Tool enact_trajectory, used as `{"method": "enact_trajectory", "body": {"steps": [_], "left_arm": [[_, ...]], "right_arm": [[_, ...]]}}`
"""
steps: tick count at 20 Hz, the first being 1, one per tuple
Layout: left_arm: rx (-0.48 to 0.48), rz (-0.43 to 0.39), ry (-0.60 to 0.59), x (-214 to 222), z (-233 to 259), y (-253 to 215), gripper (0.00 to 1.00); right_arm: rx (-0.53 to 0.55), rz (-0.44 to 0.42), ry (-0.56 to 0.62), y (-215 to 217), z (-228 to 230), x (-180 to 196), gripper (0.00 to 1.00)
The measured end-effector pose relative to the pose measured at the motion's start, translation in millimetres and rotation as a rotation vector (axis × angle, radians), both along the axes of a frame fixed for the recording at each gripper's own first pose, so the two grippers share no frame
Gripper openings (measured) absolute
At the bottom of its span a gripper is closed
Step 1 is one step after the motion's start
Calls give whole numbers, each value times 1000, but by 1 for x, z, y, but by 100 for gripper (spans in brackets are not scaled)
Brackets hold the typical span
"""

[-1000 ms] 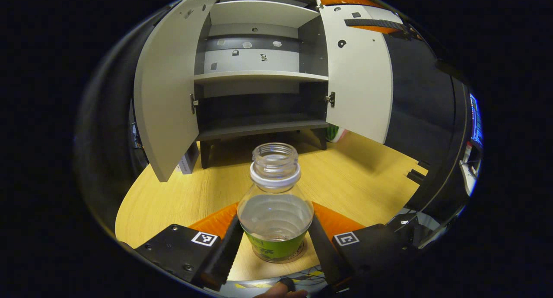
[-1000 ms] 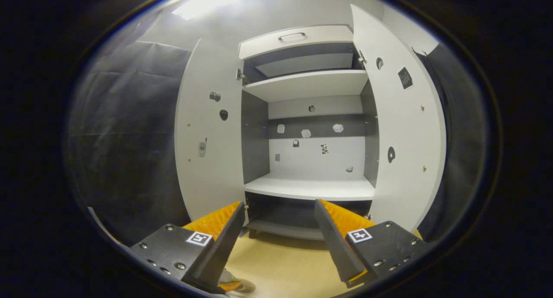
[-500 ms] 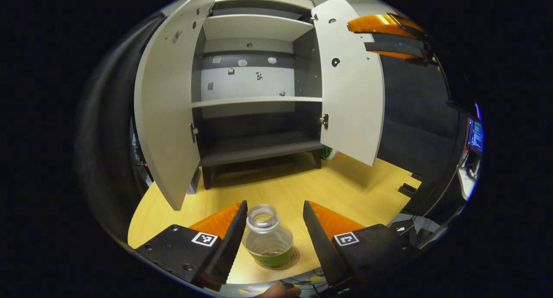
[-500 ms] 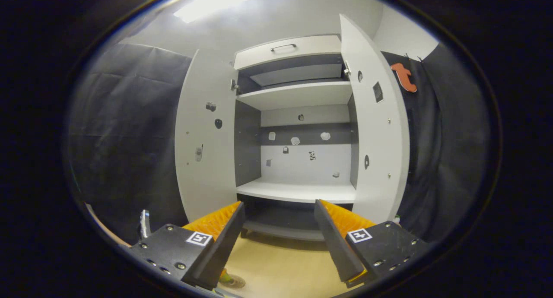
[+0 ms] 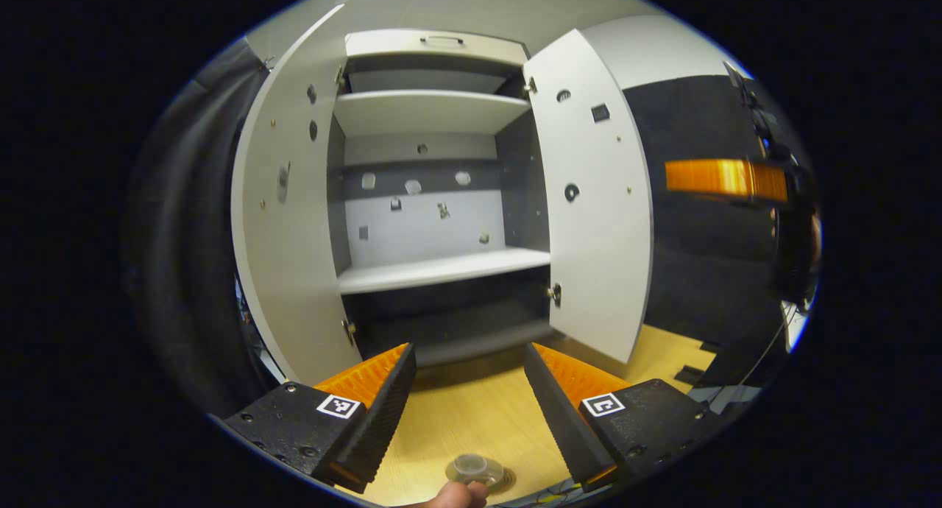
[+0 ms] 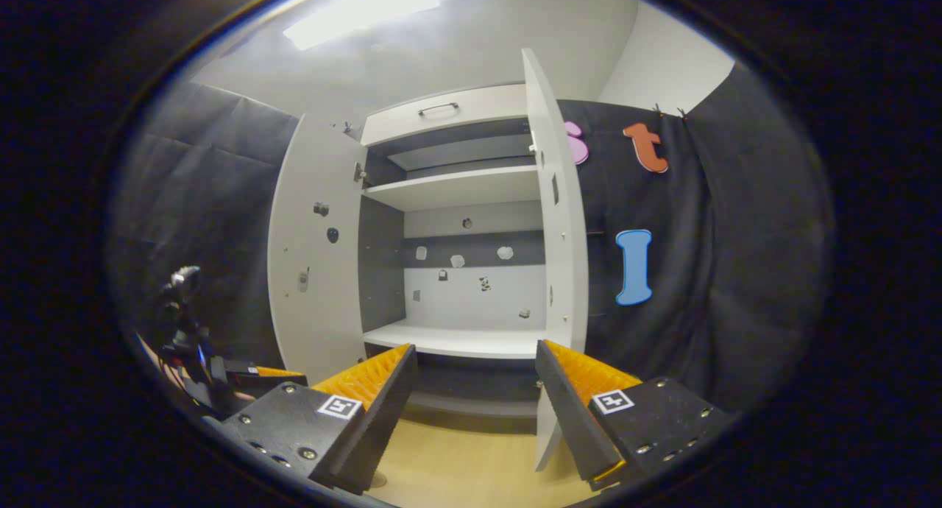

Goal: Grasp the bottle in the cabinet with the left hand and place it on the coaster, then close the right door with the right hand and the left door with the left hand.

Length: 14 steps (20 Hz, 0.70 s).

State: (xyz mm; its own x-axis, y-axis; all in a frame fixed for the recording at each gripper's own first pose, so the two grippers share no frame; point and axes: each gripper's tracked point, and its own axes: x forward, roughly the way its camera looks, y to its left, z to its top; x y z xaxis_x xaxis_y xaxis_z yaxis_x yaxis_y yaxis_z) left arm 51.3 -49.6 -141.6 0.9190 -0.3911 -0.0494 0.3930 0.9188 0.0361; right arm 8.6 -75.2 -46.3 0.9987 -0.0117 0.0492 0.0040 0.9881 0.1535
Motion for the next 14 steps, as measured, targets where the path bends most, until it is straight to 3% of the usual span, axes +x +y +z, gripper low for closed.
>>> {"method": "enact_trajectory", "body": {"steps": [5, 6, 9, 14], "left_arm": [[-35, 28, -12, 5, 63, 2, 95], [-33, 25, -24, 7, 75, 3, 94], [6, 50, -58, 13, 104, 20, 95], [-79, 110, -29, 14, 138, 58, 95]], "right_arm": [[-2, -78, 4, -55, 8, -7, 93], [-8, -103, 8, -69, 10, -7, 98], [-12, -158, 19, -105, 17, -6, 98], [-44, -234, 2, -162, 26, 3, 98]]}}
